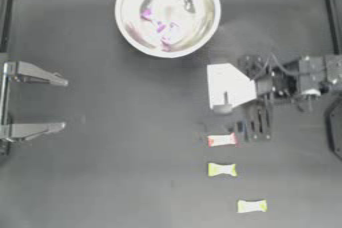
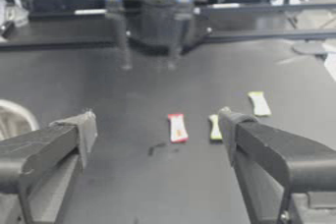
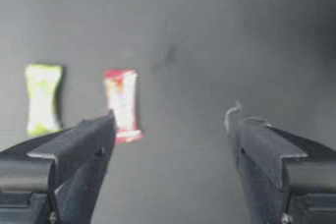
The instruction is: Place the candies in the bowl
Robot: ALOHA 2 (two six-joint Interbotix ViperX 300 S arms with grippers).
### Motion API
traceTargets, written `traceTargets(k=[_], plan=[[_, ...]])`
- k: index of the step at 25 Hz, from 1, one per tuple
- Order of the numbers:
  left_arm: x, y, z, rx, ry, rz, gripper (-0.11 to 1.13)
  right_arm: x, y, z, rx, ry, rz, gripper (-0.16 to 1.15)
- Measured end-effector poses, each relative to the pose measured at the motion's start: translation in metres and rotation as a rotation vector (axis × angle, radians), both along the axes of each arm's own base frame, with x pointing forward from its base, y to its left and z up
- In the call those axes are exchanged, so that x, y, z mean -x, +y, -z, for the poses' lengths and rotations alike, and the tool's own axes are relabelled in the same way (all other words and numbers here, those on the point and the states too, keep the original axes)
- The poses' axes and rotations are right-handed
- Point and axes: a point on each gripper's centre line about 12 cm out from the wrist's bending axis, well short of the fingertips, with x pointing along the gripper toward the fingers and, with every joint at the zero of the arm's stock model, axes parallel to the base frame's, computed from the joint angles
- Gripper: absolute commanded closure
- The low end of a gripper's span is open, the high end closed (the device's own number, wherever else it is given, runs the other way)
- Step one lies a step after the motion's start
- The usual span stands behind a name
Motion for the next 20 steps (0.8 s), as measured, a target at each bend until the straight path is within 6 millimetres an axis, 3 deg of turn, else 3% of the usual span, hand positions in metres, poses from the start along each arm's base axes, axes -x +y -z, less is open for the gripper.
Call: traceTargets(k=[10,20], plan=[[0.0,0.001,0.0,0.0,-0.002,-0.003,-0.01,0.001,0.023,0.035,0.028,0.099,0.019,0.02],[0.0,0.001,0.0,0.0,-0.002,-0.003,-0.01,-0.011,0.026,0.071,0.034,0.161,0.01,0.02]])
